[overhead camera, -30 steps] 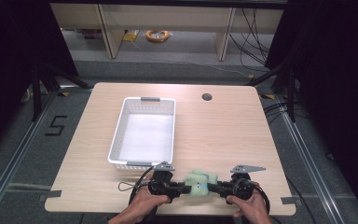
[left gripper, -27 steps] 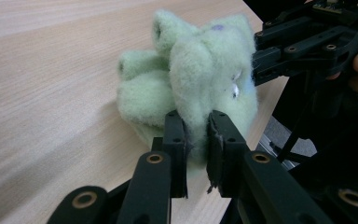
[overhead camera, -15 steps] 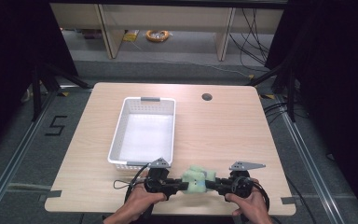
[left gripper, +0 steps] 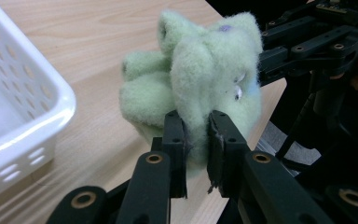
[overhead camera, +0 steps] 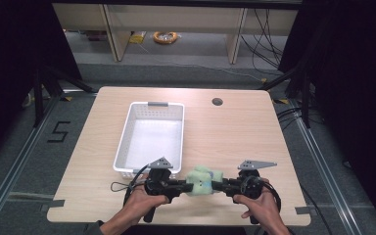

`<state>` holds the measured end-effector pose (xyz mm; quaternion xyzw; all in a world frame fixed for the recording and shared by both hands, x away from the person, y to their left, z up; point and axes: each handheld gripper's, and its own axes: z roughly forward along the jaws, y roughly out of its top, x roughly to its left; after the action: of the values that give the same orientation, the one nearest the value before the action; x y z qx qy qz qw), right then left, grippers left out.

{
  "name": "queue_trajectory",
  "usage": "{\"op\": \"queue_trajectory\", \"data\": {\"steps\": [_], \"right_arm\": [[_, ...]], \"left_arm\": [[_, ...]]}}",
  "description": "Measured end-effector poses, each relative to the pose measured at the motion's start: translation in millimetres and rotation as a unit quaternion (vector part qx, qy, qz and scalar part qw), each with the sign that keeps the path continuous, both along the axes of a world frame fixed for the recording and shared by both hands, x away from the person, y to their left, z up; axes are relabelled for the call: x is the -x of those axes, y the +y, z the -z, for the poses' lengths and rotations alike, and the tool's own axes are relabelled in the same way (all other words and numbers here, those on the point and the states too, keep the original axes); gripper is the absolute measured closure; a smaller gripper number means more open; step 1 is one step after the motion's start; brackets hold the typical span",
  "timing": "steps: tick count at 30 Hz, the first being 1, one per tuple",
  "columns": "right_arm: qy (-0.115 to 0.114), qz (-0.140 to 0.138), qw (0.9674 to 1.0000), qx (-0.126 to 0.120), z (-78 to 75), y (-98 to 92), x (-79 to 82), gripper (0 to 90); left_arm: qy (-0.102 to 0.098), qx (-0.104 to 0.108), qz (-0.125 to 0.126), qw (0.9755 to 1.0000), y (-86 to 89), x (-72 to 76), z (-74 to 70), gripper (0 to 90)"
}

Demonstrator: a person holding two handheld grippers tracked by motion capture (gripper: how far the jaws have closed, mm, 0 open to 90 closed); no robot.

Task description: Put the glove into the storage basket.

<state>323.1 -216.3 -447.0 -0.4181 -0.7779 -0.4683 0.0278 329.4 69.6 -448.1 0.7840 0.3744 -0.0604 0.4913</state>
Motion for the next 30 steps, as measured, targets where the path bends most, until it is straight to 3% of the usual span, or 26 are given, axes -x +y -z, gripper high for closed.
{"op": "queue_trajectory", "data": {"steps": [3, 4, 7, 9, 15, 17, 18, 19, 22, 24, 27, 30], "right_arm": [[-0.013, -0.008, 0.9999, 0.003, -8.8, 2.4, -5.0, 72.6], [0.002, -0.002, 1.0000, -0.003, -13.2, 5.4, -5.3, 72.6], [-0.012, -0.009, 0.9999, 0.002, -19.0, 9.3, -12.3, 72.6], [-0.003, -0.008, 1.0000, -0.002, -26.5, 16.1, -18.2, 72.6], [-0.014, -0.018, 0.9997, 0.001, -35.5, 24.4, -30.7, 72.6], [-0.012, -0.019, 0.9997, 0.006, -39.3, 28.9, -36.1, 72.6], [0.003, -0.015, 0.9999, 0.003, -42.4, 34.5, -38.6, 72.6], [-0.013, -0.023, 0.9996, 0.012, -42.9, 35.2, -43.6, 72.6], [-0.007, -0.024, 0.9997, 0.008, -46.4, 41.2, -47.7, 72.6], [-0.019, -0.030, 0.9992, 0.016, -49.9, 45.5, -54.0, 72.6], [-0.015, -0.033, 0.9991, 0.022, -56.5, 56.4, -59.8, 72.6], [-0.019, -0.042, 0.9986, 0.027, -61.2, 68.2, -67.1, 72.6]], "left_arm": [[-0.005, 0.004, -0.007, 1.0000, 4.2, -2.7, -9.8, 77.4], [-0.009, 0.000, -0.011, 0.9999, 5.2, -3.3, -12.2, 77.4], [-0.009, -0.003, -0.011, 0.9999, 10.1, -8.8, -18.7, 77.3], [-0.004, -0.003, -0.021, 0.9998, 15.9, -14.8, -23.3, 77.3], [-0.004, -0.001, -0.025, 0.9997, 26.0, -23.8, -31.8, 77.1], [-0.006, -0.003, -0.029, 0.9996, 29.6, -26.5, -34.7, 77.1], [-0.005, -0.004, -0.030, 0.9995, 31.1, -27.7, -35.9, 77.0], [-0.004, -0.002, -0.033, 0.9994, 33.1, -29.4, -37.3, 77.0], [-0.004, -0.002, -0.038, 0.9993, 40.8, -34.2, -41.6, 77.0], [-0.005, -0.005, -0.044, 0.9990, 46.0, -36.8, -44.5, 77.0], [-0.004, -0.010, -0.053, 0.9985, 55.3, -41.2, -49.0, 77.0], [0.006, -0.009, -0.064, 0.9979, 66.7, -49.0, -48.4, 77.0]]}}
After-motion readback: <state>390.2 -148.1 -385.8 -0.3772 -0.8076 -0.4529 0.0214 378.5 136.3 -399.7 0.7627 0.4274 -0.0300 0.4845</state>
